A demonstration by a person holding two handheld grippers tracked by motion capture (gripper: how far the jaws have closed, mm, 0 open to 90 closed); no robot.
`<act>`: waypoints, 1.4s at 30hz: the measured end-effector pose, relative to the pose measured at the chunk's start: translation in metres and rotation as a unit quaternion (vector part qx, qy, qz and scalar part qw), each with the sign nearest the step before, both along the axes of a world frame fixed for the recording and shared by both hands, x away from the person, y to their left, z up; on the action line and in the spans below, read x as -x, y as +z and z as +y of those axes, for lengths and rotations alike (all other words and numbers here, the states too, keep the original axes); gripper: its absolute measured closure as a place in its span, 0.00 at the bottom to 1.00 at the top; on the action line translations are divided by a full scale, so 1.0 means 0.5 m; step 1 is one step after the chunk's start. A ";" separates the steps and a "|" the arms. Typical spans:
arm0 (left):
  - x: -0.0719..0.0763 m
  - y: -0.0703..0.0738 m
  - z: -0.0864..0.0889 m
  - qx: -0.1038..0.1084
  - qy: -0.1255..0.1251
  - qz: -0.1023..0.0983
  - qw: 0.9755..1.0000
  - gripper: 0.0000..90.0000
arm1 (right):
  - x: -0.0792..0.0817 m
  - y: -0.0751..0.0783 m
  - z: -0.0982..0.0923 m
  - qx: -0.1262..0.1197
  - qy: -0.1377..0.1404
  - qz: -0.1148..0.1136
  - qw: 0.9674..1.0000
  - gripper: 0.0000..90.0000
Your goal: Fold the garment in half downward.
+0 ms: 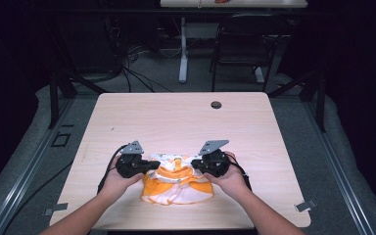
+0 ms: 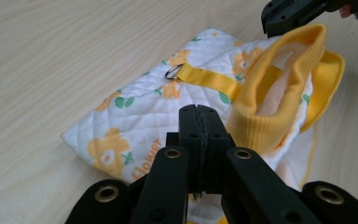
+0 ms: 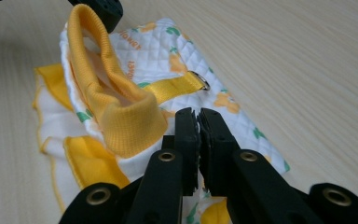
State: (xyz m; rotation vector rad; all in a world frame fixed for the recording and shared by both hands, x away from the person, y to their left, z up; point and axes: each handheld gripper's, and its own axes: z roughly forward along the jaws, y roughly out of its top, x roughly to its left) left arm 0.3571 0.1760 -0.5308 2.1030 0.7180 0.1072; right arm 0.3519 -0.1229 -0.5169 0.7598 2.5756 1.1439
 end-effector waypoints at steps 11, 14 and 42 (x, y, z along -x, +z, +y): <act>0.050 -0.008 -0.003 -0.003 -0.032 0.004 0.999 1.00 | 0.047 -0.013 -0.005 0.002 0.023 0.010 1.000 0.93; 0.059 -0.017 -0.008 -0.010 -0.043 0.005 0.999 0.99 | 0.055 -0.015 -0.004 -0.002 0.020 0.006 1.000 0.91; 0.107 -0.081 0.002 -0.012 -0.057 0.023 0.998 0.97 | 0.104 -0.097 0.018 -0.003 0.055 0.065 0.996 0.91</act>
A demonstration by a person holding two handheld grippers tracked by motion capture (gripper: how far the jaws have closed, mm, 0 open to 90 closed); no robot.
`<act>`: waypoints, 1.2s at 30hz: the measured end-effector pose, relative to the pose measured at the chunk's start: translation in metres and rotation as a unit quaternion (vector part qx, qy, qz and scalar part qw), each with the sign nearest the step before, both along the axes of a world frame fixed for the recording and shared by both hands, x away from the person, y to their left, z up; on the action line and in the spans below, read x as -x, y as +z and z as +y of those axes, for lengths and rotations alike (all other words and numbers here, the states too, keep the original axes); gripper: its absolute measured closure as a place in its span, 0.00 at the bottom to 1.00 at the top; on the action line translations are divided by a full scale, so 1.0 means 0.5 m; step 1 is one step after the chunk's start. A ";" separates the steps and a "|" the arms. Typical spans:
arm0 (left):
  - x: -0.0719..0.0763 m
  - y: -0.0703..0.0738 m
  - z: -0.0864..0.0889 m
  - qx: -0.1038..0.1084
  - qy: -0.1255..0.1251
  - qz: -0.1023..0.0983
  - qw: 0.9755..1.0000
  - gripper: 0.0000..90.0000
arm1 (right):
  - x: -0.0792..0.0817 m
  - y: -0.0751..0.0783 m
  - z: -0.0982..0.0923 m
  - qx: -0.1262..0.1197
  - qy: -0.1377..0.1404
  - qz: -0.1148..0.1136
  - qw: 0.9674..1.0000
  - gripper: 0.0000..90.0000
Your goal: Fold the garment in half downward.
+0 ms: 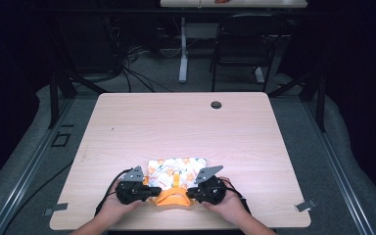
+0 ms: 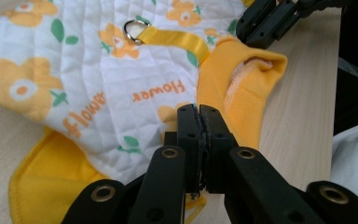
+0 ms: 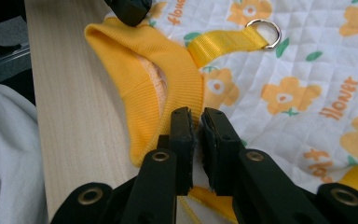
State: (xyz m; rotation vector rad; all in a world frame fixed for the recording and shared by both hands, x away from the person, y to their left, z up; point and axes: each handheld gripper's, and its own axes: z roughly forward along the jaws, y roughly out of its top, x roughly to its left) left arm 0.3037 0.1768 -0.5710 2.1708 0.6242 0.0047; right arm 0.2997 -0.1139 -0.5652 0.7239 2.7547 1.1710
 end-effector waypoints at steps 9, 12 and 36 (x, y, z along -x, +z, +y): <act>0.000 -0.011 -0.002 -0.006 0.001 0.005 1.000 0.98 | 0.005 -0.005 0.003 0.010 -0.002 -0.011 1.000 0.92; -0.002 -0.013 -0.002 -0.004 0.005 0.002 1.000 0.98 | 0.001 -0.004 0.002 0.017 0.000 -0.013 1.000 0.92; -0.046 -0.012 -0.008 -0.012 0.048 -0.006 0.999 0.98 | -0.045 -0.006 0.008 0.008 -0.026 -0.009 1.000 0.92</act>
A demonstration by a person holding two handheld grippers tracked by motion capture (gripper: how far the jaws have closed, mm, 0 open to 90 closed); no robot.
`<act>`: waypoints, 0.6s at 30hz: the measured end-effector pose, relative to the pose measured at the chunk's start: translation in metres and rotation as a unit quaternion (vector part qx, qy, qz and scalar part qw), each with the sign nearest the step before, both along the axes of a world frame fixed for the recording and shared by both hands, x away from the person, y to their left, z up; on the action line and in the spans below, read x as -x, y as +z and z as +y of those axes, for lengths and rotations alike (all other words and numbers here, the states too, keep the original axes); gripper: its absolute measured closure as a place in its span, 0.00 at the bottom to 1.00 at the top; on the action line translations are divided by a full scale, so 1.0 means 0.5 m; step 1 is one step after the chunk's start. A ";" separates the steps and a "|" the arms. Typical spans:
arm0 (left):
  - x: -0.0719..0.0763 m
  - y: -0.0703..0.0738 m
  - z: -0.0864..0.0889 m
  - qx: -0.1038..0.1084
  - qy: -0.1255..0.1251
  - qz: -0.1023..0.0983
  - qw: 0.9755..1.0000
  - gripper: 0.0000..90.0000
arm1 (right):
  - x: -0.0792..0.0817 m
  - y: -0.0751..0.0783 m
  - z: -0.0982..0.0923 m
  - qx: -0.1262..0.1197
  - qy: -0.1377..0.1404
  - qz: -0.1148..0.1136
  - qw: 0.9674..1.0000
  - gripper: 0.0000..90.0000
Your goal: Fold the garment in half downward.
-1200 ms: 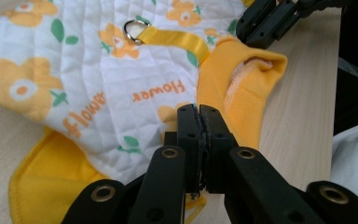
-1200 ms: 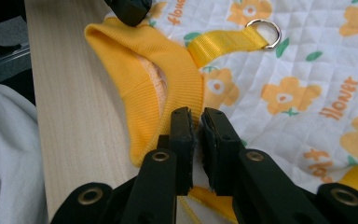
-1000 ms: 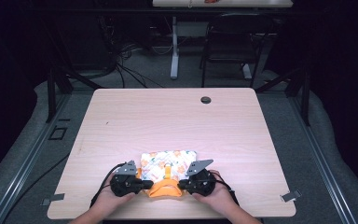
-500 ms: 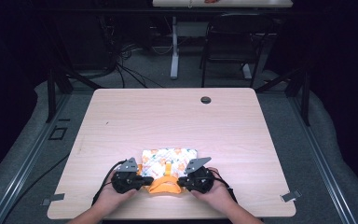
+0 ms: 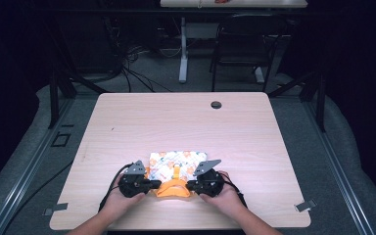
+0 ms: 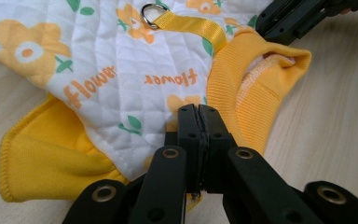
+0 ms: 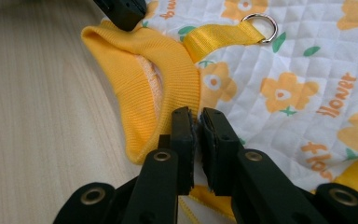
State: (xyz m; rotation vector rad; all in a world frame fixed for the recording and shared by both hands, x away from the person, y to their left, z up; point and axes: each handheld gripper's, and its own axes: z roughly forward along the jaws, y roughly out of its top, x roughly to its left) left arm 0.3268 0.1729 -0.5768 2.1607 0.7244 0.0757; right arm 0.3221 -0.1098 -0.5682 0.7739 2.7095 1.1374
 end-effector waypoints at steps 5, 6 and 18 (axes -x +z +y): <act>-0.013 0.000 -0.001 0.001 0.003 0.006 1.000 0.98 | -0.010 0.006 0.004 0.016 0.001 -0.006 1.000 0.92; -0.016 -0.001 0.000 0.005 0.006 0.009 1.000 0.98 | -0.012 0.005 0.006 0.012 -0.004 -0.007 1.000 0.92; -0.057 0.003 -0.007 -0.005 0.026 0.003 1.000 0.98 | -0.047 0.008 0.012 0.024 -0.017 -0.011 0.999 0.92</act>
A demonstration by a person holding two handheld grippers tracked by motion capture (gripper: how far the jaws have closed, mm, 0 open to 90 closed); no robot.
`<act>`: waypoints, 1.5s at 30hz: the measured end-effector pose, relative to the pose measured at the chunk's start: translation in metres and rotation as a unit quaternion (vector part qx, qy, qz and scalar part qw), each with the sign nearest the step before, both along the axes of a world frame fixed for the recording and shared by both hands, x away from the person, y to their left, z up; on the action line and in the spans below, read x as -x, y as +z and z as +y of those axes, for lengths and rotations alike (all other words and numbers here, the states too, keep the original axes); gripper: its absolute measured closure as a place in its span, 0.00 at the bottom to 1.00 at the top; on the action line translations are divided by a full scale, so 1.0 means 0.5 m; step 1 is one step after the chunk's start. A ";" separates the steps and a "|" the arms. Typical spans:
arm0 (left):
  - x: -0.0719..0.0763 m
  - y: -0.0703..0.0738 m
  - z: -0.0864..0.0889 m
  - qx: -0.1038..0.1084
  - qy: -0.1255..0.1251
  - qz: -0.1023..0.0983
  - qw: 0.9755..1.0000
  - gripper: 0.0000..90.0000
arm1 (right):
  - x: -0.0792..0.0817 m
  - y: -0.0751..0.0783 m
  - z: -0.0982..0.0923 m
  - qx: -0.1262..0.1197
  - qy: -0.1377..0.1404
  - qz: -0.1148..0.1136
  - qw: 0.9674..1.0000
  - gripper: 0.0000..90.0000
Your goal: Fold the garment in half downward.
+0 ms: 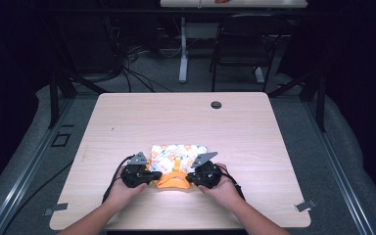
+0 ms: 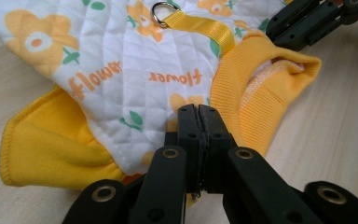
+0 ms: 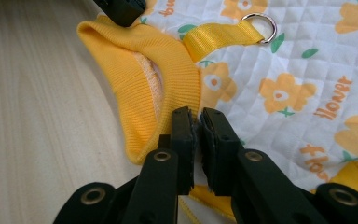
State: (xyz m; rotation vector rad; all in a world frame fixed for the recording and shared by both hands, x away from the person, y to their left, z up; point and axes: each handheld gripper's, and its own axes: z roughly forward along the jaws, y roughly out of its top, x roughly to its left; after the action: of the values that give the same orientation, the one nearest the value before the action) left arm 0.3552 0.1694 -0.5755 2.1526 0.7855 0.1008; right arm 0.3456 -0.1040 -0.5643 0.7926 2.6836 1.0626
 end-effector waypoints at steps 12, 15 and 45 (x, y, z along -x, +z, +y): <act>-0.053 0.000 -0.009 -0.010 0.027 -0.007 1.000 0.98 | -0.049 0.001 0.008 0.008 -0.019 -0.003 1.000 0.92; -0.063 0.000 -0.008 -0.009 0.030 -0.007 1.000 0.98 | -0.061 0.002 0.008 0.009 -0.024 -0.004 1.000 0.92; -0.063 0.010 -0.013 0.003 0.052 -0.026 0.998 0.91 | -0.080 0.015 0.007 0.008 -0.048 -0.027 0.998 0.89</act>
State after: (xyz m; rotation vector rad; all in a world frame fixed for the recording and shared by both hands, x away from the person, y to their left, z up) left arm 0.3869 0.1627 -0.5703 2.0937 0.8662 0.2082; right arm 0.3855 -0.1004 -0.5566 0.8682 2.5789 1.0239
